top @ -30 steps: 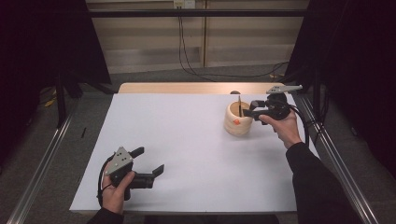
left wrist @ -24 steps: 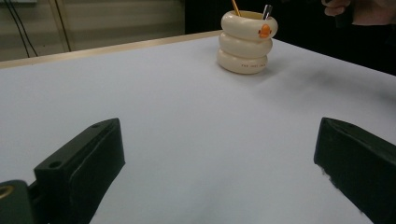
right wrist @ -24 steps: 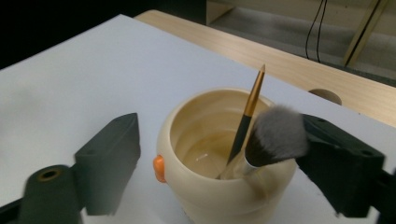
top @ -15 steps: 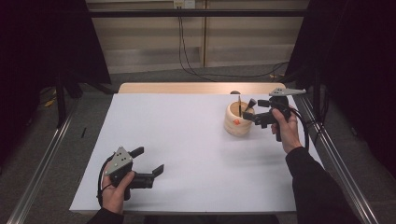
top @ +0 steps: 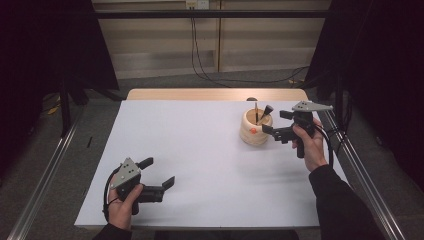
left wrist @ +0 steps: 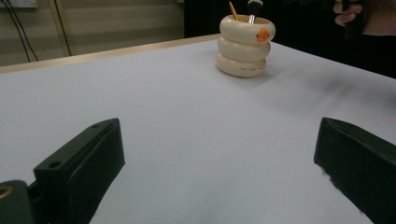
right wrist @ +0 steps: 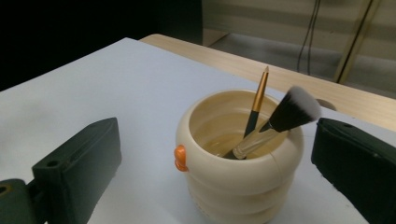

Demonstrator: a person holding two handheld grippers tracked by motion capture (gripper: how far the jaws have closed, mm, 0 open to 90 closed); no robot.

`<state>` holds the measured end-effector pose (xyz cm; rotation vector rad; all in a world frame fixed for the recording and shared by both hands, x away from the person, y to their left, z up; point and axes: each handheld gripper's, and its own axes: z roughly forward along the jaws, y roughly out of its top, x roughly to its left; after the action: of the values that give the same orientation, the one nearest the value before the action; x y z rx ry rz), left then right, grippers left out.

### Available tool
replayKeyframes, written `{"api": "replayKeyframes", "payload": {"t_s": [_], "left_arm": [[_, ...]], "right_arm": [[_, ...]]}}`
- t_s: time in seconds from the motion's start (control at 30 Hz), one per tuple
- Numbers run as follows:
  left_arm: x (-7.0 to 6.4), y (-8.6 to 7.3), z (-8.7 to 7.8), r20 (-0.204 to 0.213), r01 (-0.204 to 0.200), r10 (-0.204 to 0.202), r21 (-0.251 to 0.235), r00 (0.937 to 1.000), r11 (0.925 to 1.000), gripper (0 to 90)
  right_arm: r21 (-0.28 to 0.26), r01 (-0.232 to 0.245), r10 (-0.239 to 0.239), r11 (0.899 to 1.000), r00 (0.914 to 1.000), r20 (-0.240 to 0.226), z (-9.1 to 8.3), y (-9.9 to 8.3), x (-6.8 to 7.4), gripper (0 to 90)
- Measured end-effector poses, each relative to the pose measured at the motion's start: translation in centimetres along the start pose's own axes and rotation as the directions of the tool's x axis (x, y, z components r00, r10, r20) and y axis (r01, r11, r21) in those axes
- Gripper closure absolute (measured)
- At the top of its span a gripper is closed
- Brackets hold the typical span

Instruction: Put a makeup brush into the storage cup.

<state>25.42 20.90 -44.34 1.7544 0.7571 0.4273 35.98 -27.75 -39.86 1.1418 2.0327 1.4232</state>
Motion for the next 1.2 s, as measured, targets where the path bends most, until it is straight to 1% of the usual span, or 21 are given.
{"api": "replayKeyframes", "payload": {"t_s": [0.03,0.1,0.13,0.23,0.3,0.37,0.47,0.57,0.63,0.67,0.7,0.73,0.8,0.83,0.9,0.93,0.97,1.0,1.07,1.13,1.2], "left_arm": [[0.0,0.0,0.0,-0.004,-0.004,0.005,0.002,1.0000,1.0000,1.5],[-0.1,0.0,0.0,-0.008,0.000,0.000,0.002,1.0000,1.0000,1.5],[0.0,0.0,0.0,-0.007,-0.003,0.003,0.001,1.0000,1.0000,1.5],[0.0,0.0,0.0,-0.002,-0.003,0.003,-0.002,1.0000,1.0000,1.5],[-0.1,0.0,-0.1,-0.006,0.002,-0.002,-0.004,1.0000,1.0000,1.4],[0.0,0.0,-0.1,-0.006,-0.002,0.002,-0.004,1.0000,1.0000,1.5],[0.0,0.0,-0.2,-0.010,0.005,-0.005,-0.010,0.9999,0.9999,1.5],[0.0,0.0,-0.2,-0.011,0.002,-0.002,-0.010,0.9999,0.9999,1.5],[0.0,0.0,-0.2,-0.012,0.002,-0.002,-0.013,0.9999,0.9999,1.5],[0.0,0.1,-0.2,-0.009,-0.002,0.002,-0.014,1.0000,0.9999,1.5],[-0.1,0.0,-0.2,-0.012,0.007,-0.007,-0.014,0.9999,0.9999,1.4],[-0.1,0.0,-0.2,-0.013,0.004,-0.004,-0.014,0.9999,0.9999,1.4],[0.0,0.1,-0.2,-0.013,-0.004,0.004,-0.012,0.9999,0.9999,1.4],[-0.1,0.1,-0.1,-0.012,0.003,-0.003,-0.011,0.9999,0.9999,1.5],[-0.2,0.1,0.0,-0.010,-0.003,0.003,-0.012,0.9999,0.9999,1.6],[-0.3,0.1,0.0,-0.010,0.000,0.000,-0.013,0.9999,0.9999,1.5],[-0.3,0.1,-0.1,-0.005,-0.002,0.002,-0.014,1.0000,0.9999,1.4],[-0.2,0.1,-0.1,-0.008,0.005,-0.006,-0.018,1.0000,0.9998,1.4],[-0.2,0.1,-0.2,-0.016,0.005,-0.005,-0.019,0.9999,0.9998,1.5],[-0.2,0.1,-0.1,-0.022,0.008,-0.009,-0.023,0.9997,0.9997,1.5],[-0.3,0.1,0.0,-0.020,0.009,-0.009,-0.026,0.9998,0.9996,1.6]], "right_arm": [[-0.007,0.006,-0.006,1.000,1.0000,0.005,-0.2,-0.2,0.1,1.3],[-0.010,0.006,-0.005,1.000,0.9999,0.012,-0.6,-0.6,0.1,1.2],[-0.023,0.002,-0.001,1.000,0.9998,0.018,-0.8,-0.7,0.2,1.3],[-0.031,-0.003,0.004,1.000,0.9997,0.025,-1.5,-1.1,0.2,1.1],[-0.045,-0.009,0.010,0.999,0.9996,0.027,-2.0,-1.4,0.2,1.0],[-0.048,-0.012,0.014,0.999,0.9991,0.041,-2.5,-1.8,0.4,1.1],[-0.050,-0.021,0.023,0.999,0.9986,0.048,-3.2,-2.3,0.7,1.2],[-0.062,-0.023,0.027,0.998,0.9977,0.062,-3.9,-2.9,0.9,1.3],[-0.065,-0.034,0.038,0.997,0.9975,0.059,-4.2,-3.2,1.2,1.3],[-0.068,-0.031,0.035,0.997,0.9975,0.061,-4.4,-3.4,1.3,1.3],[-0.062,-0.029,0.033,0.998,0.9979,0.056,-4.6,-3.6,1.5,1.3],[-0.065,-0.036,0.039,0.997,0.9977,0.055,-4.8,-3.8,1.6,1.4],[-0.071,-0.056,0.058,0.996,0.9978,0.032,-5.2,-4.1,1.8,1.4],[-0.070,-0.056,0.059,0.996,0.9977,0.035,-5.3,-4.2,1.8,1.5],[-0.067,-0.041,0.045,0.997,0.9973,0.059,-5.5,-4.4,2.1,1.6],[-0.066,-0.044,0.047,0.997,0.9979,0.045,-5.5,-4.7,2.2,1.5],[-0.063,-0.041,0.044,0.997,0.9980,0.046,-5.6,-4.8,2.2,1.5],[-0.060,-0.032,0.035,0.998,0.9978,0.056,-5.7,-5.0,2.4,1.6],[-0.060,-0.020,0.023,0.998,0.9982,0.055,-6.0,-5.4,2.6,1.6],[-0.053,-0.011,0.014,0.999,0.9978,0.065,-6.3,-5.7,2.8,1.6],[-0.068,-0.001,0.006,0.998,0.9969,0.078,-6.6,-6.0,3.0,1.6]]}}
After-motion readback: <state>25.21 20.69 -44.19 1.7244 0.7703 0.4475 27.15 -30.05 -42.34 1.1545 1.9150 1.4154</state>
